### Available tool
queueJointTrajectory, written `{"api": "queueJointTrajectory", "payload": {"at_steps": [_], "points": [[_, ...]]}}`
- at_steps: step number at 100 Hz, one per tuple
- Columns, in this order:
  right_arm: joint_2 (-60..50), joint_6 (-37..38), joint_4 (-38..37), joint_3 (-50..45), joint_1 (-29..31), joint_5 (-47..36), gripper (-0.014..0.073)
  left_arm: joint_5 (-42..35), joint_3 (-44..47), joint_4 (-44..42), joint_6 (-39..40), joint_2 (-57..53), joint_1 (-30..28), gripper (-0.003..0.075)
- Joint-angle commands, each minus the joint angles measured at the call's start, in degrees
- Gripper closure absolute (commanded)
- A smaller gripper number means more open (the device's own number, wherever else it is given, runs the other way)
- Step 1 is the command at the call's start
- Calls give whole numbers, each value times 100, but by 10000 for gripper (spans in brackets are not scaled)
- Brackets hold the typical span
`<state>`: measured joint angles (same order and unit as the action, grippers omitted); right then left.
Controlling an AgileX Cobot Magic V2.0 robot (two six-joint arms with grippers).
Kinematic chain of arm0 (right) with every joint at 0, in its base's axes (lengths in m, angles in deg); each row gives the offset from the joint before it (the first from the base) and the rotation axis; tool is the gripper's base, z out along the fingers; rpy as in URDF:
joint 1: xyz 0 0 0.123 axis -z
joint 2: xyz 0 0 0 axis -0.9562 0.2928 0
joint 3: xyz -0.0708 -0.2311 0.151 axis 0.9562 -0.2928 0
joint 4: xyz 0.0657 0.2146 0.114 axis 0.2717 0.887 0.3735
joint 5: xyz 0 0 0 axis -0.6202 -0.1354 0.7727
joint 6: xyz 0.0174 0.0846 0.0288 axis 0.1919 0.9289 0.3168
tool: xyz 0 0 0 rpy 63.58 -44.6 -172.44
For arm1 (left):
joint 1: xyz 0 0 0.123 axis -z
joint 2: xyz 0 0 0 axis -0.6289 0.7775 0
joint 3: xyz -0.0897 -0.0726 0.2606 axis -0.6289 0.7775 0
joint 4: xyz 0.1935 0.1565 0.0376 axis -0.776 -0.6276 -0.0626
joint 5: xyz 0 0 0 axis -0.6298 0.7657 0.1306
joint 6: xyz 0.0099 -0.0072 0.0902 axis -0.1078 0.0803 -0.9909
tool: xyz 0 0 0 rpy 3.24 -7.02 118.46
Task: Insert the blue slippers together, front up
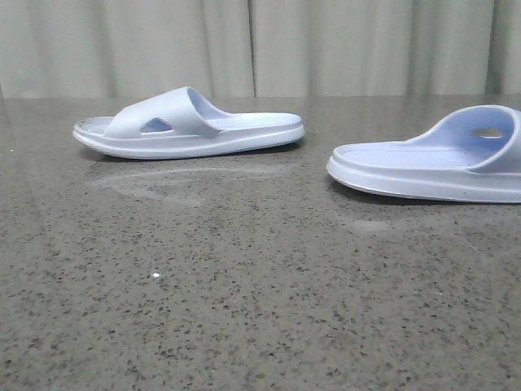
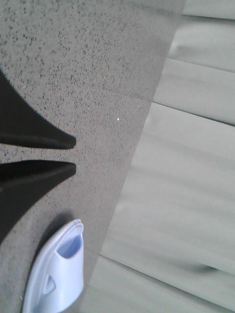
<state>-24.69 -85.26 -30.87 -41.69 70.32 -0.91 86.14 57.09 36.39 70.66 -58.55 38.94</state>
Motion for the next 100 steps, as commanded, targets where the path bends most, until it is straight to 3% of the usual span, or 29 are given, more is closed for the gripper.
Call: {"api": "queueJointTrajectory", "payload": {"at_steps": [1,8,14,32,57,75,100], "points": [[-119,7,750,-92,51,-470,683,-472,37,987,93,-164,-16,705],[-119,7,1003,67,51,-298,682,-404,-30,1596,93,-164,-16,705],[-119,7,992,264,51,-59,678,-94,-200,1571,93,-164,-16,705],[369,7,178,1184,51,663,671,916,-1131,471,93,204,-16,705],[2554,7,-797,2630,53,1957,671,1786,-2579,-968,93,1701,-16,705],[3765,7,-977,3238,53,2396,672,1860,-2762,-1086,18,2337,-16,705],[4345,7,-1063,3695,53,2514,655,2363,-3058,-1086,-188,3153,-4,704]]}}
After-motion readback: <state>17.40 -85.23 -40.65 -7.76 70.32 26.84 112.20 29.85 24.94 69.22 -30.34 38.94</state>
